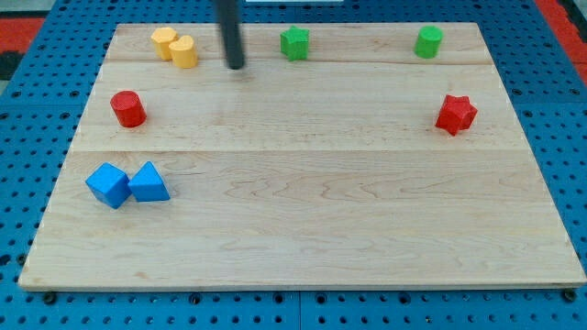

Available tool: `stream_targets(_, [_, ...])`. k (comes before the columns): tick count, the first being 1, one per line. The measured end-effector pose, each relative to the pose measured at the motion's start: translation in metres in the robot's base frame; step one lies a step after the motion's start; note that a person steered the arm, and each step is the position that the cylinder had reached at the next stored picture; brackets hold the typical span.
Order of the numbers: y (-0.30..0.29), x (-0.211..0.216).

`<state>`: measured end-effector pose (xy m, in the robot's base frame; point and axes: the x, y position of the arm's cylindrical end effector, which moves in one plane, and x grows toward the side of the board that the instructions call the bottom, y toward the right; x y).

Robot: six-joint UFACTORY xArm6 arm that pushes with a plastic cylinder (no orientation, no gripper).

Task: Push the red star right to the red circle

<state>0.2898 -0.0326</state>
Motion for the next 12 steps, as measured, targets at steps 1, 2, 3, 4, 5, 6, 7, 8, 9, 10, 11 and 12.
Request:
stream_targets(1, [0.119,0.028])
stream_targets(2, [0.257,0.039])
stream_targets(3, [0.312,0.075])
stream_targets(4, [0.248,0.101])
stream_targets(5, [0.068,0.084])
stream_targets(6, [-0.053,0.081])
stream_targets(7, [0.042,0.09])
stream_targets(8, [0.006,0.126])
stream_targets(9, [-0.039,0.144])
stream_targets(10, [-0.077,0.132])
stream_targets(11, [-0.099,0.114])
stream_targets(12, [-0.024,0.108])
